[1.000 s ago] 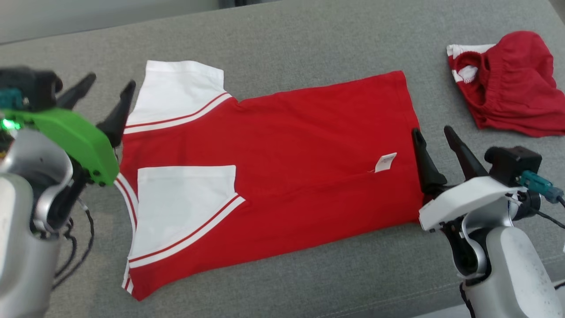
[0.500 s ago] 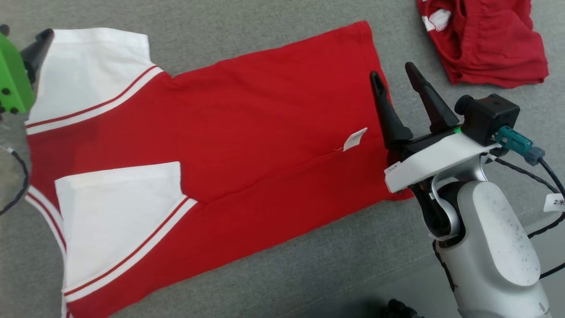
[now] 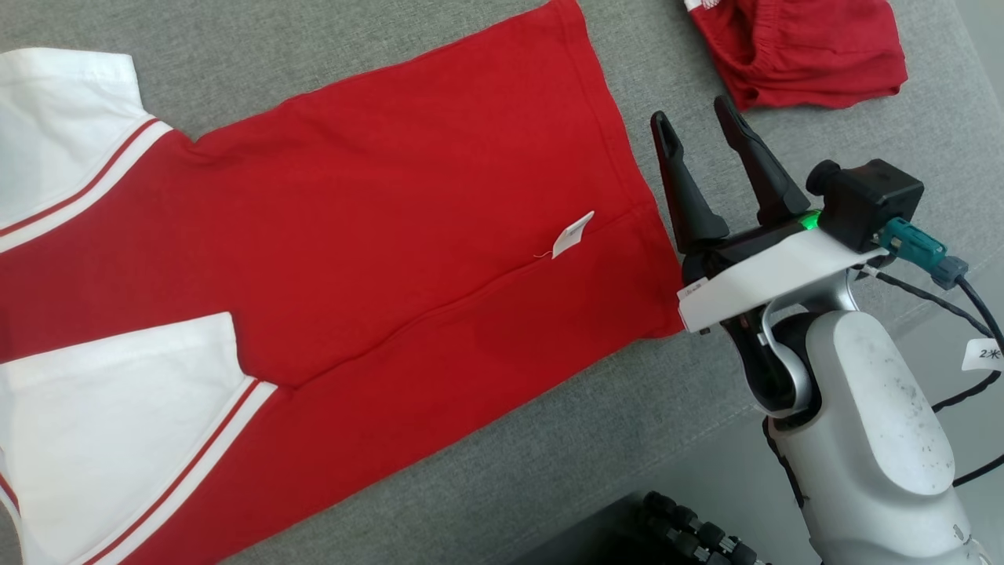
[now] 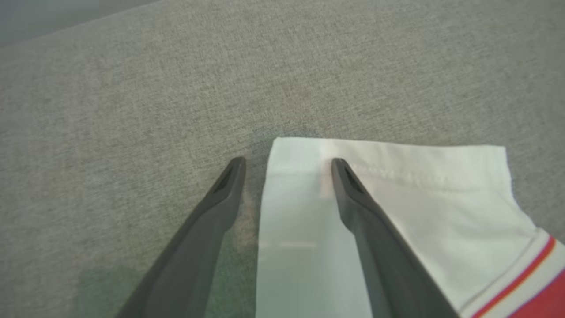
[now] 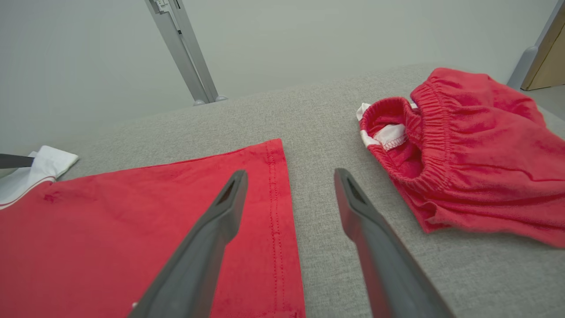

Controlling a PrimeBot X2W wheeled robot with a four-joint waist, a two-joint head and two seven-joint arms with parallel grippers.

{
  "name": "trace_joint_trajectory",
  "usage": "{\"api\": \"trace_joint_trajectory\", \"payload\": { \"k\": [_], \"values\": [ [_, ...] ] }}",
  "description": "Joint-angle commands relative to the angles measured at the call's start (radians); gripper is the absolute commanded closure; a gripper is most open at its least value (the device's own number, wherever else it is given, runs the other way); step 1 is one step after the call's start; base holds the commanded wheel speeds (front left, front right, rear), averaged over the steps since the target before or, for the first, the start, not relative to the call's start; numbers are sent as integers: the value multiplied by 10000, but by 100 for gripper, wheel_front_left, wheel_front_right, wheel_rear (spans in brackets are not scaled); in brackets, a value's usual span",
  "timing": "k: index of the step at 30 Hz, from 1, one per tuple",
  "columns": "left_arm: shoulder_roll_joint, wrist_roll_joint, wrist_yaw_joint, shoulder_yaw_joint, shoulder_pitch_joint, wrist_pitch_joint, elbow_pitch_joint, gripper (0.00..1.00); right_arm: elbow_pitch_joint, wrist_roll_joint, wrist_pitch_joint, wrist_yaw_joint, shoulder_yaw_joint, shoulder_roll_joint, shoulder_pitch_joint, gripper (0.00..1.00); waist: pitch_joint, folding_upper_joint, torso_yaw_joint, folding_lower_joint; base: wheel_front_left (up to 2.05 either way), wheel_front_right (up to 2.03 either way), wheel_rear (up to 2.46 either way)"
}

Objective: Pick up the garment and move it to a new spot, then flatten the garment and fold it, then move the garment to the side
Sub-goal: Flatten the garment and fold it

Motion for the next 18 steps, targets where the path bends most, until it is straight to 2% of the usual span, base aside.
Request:
{"api": "trace_joint_trajectory", "payload": {
  "k": [1, 2, 3, 4, 12, 18],
  "values": [
    [-57, -21, 2, -182, 342, 143, 61, 36, 39, -69, -68, -3, -37, 6, -232, 0, -2, 0, 32, -1, 0, 0, 0],
    [-106, 5, -16, -227, 352, 98, 4, 65, 50, -96, -70, -2, -61, 5, -283, 0, -22, 0, 70, -1, 0, 0, 0],
    [-163, 29, -16, -251, 369, 43, -48, 86, 71, -126, -50, -3, -81, 5, -347, 0, -42, 0, 116, -1, 0, 0, 0],
    [-192, 39, -27, -279, 384, -6, -62, 100, 96, -172, -22, -2, -85, 8, -408, 0, -66, 0, 158, -1, 0, 0, 0],
    [-545, 176, -230, -405, 306, -1214, -235, 100, 736, -937, 580, -3, -55, 1, -1367, 0, -450, 0, 761, -1, 0, 0, 0],
    [-1132, -17, -461, -692, 123, -2274, -466, 100, 1980, -2090, 1962, -3, -125, -157, -2361, 0, -862, 0, 1580, -1, 0, 0, 0]
  ]
}}
